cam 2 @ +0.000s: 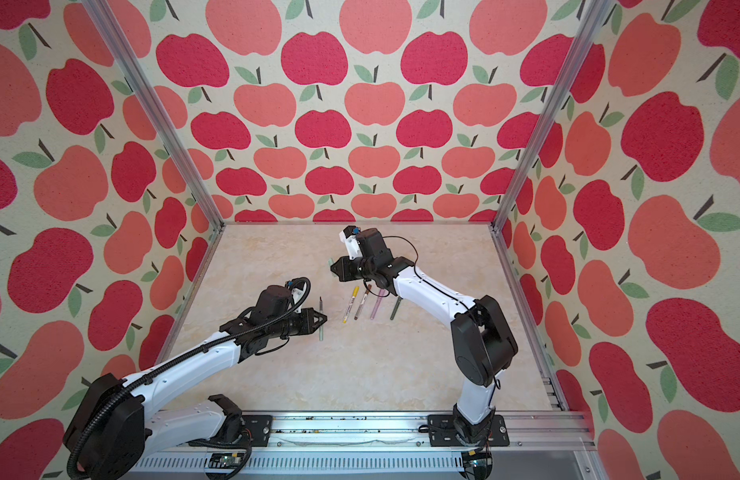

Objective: Insert the pens into the pen caps
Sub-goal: 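Close the right gripper on the pale green cap and lift it toward the pen, then lower the pale green cap onto the nib of the pen held by the left gripper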

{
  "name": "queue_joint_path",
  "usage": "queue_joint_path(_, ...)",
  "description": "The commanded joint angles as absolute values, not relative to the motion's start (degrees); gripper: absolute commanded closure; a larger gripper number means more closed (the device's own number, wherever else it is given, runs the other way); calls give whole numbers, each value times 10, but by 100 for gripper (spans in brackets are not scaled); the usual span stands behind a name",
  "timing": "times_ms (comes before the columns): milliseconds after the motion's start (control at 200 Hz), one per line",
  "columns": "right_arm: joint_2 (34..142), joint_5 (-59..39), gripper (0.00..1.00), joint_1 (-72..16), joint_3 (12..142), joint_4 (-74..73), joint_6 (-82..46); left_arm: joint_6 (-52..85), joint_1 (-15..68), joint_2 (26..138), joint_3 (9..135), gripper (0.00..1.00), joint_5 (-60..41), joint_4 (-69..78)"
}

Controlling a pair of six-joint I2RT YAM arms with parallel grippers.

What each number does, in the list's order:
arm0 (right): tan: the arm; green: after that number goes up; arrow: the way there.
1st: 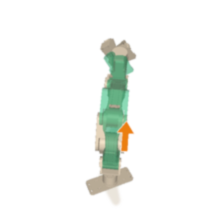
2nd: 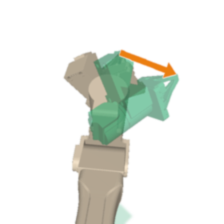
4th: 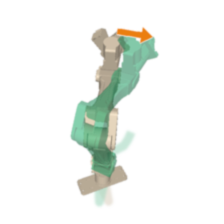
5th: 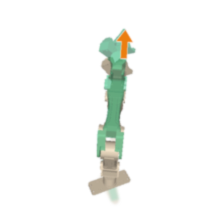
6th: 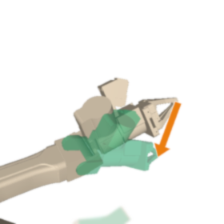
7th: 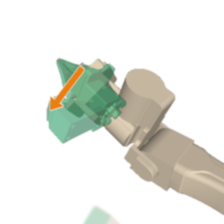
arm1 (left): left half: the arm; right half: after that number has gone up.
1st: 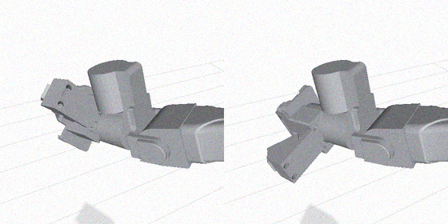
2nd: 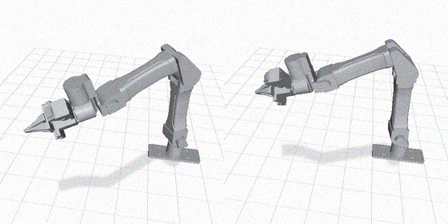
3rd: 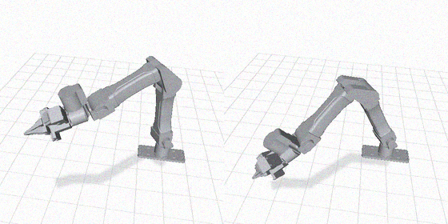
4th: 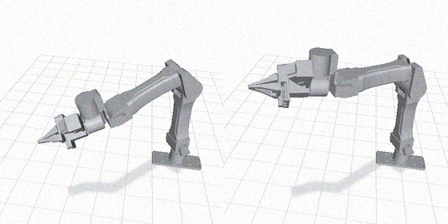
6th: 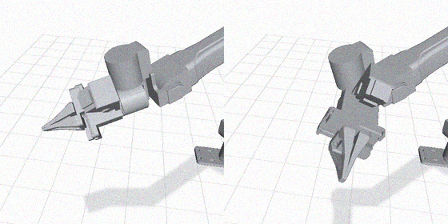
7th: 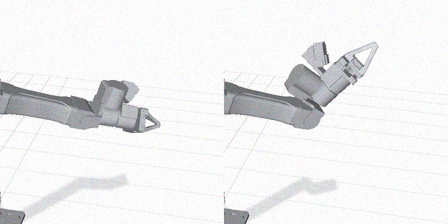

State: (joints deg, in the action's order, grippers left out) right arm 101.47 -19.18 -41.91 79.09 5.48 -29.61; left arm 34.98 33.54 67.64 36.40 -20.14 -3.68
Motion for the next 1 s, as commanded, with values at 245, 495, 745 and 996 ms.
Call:
queue_joint_path(245, 1030, -307, 87, -416, 756, -62, -434, 337, 340, 686, 386, 100, -216, 0)
queue_joint_path(495, 1039, -313, 87, -416, 751, -68, -443, 337, 340, 673, 387, 100, -200, 0)
queue_joint_path(745, 1043, -317, 87, -417, 748, -69, -446, 333, 340, 668, 393, 100, -190, 0)
queue_joint_path(996, 1044, -325, 87, -421, 747, -70, -445, 329, 338, 659, 395, 100, -177, -4)
